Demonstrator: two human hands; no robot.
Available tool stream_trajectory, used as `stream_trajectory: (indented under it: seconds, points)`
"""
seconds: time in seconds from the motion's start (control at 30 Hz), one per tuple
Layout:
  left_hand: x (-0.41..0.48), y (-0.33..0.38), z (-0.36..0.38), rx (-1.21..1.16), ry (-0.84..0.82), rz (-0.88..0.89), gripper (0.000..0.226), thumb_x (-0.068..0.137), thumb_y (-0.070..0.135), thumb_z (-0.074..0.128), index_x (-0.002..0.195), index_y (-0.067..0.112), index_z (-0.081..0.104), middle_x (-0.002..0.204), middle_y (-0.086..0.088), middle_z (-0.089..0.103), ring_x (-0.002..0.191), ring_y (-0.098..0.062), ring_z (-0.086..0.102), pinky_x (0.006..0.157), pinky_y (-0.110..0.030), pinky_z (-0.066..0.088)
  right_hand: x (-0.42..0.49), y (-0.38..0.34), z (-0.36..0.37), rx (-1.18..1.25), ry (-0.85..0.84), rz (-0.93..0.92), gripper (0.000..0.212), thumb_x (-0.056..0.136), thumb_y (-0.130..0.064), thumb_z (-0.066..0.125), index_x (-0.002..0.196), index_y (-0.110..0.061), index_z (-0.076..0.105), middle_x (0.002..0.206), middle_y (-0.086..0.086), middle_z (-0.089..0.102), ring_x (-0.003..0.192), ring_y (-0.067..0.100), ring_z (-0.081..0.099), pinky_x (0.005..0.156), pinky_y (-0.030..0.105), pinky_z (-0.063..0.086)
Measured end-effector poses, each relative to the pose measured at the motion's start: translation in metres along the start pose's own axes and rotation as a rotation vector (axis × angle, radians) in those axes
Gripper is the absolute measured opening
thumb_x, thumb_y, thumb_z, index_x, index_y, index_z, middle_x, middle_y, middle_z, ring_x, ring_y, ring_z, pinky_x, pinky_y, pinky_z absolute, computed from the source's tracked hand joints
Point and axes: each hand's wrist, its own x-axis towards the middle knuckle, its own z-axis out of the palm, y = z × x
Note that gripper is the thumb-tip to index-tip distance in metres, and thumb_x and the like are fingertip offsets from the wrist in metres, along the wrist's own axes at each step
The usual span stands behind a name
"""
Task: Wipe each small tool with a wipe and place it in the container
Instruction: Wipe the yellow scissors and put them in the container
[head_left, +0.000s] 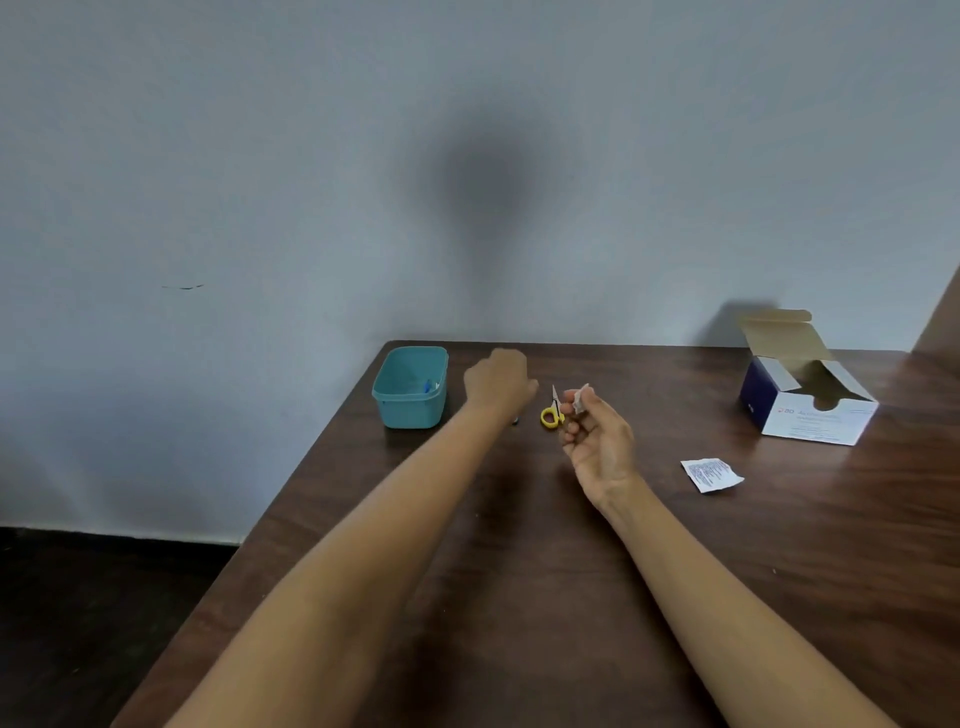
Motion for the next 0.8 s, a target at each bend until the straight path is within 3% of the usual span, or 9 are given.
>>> stream_trajectory:
  seconds: [0.17, 0.43, 0.8]
  points:
    - [-0.014, 0.008, 0.019, 0.137, -0.060, -0.031, 0.031, 0.096, 0.029, 0.052, 0.117, 0.008, 0.061, 0.116, -0.011, 0.063, 0.104, -0.028, 0.062, 0.079, -0.034, 0.047, 0.007, -0.001, -0.008, 0.013, 0.020, -0.035, 0.020, 0.093, -0.022, 0.055, 0.081, -0.009, 0.064, 0.061, -0.003, 0.061, 0.050, 0.004, 0.044, 0.052, 0.017, 0.034]
    - [-0.021, 0.028, 0.037, 0.054, -0.045, 0.006, 0.044, 0.096, 0.043, 0.047, 0.117, 0.006, 0.057, 0.121, -0.013, 0.058, 0.108, -0.031, 0.060, 0.075, -0.033, 0.042, 0.014, 0.000, -0.015, 0.078, 0.087, -0.033, 0.019, 0.093, -0.023, 0.055, 0.081, -0.010, 0.063, 0.063, -0.002, 0.054, 0.048, 0.004, 0.041, 0.050, 0.016, 0.032]
    - [-0.020, 0.033, 0.057, -0.034, -0.151, -0.060, 0.038, 0.099, 0.031, 0.043, 0.127, 0.007, 0.050, 0.129, -0.015, 0.045, 0.115, -0.032, 0.054, 0.088, -0.039, 0.046, 0.020, 0.002, -0.019, 0.057, 0.077, -0.051, 0.020, 0.093, -0.024, 0.055, 0.082, -0.009, 0.063, 0.059, -0.003, 0.056, 0.046, 0.005, 0.039, 0.048, 0.017, 0.031]
